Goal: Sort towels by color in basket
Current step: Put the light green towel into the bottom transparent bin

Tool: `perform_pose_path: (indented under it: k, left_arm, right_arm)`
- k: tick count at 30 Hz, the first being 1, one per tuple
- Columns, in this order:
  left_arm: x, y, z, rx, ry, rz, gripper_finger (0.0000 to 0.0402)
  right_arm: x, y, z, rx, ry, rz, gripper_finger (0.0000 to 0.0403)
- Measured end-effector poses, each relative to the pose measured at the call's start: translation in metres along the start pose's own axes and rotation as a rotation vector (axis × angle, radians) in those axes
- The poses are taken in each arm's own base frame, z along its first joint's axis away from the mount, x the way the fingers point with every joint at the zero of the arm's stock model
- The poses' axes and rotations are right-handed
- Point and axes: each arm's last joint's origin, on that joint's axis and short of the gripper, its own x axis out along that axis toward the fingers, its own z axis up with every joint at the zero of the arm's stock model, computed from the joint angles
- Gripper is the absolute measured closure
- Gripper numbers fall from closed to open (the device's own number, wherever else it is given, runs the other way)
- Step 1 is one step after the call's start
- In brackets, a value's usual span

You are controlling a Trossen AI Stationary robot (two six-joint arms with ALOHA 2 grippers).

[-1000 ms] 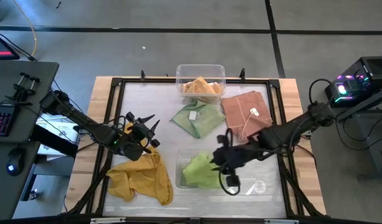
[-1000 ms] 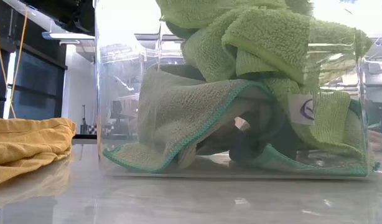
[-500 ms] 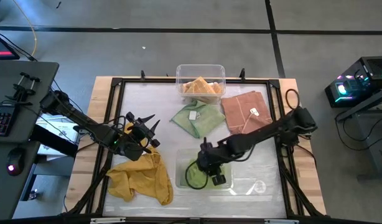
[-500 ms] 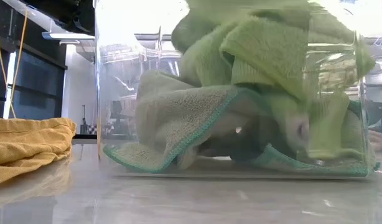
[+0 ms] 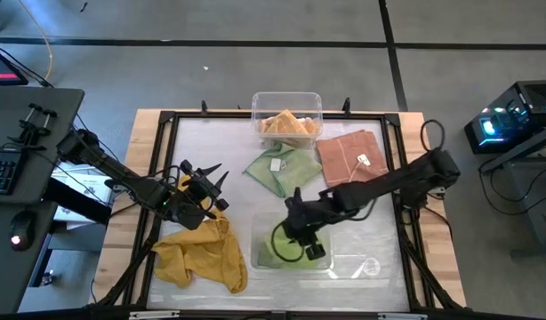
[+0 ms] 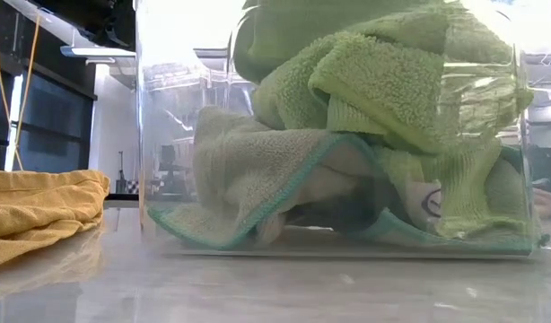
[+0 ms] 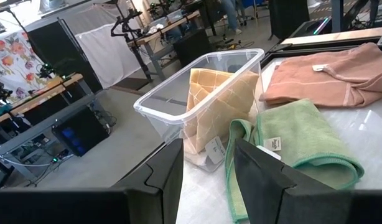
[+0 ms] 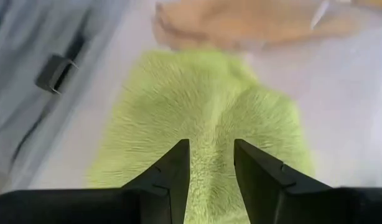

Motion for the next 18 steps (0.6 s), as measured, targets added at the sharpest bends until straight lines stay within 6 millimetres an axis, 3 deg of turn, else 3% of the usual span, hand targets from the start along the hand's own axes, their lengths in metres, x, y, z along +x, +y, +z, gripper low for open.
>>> perform_pose_path:
  k: [3,7,15,18]
  left_arm:
    - [0.000,0.000,0.000,-0.001,0.000,0.000,0.0275]
    - [0.000,0.000,0.000,-0.004,-0.001,0.000,0.0275]
    - [0.000,0.000,0.000,-0.026,0.000,-0.003,0.0275]
    - [0.000,-0.001,0.000,-0.031,0.011,-0.035,0.0275]
  right_arm:
    - [-0.012,0.009,0.006,-0.038,-0.072,-0.005,0.0284]
    - [-0.013,0.016,0.014,-0.120,-0.155,0.039,0.0284]
    - [0.041,-0.001,0.004,-0.125,-0.049,0.151,0.0284]
    - [0.046,-0.005,0.005,-0.154,-0.067,0.156,0.0284]
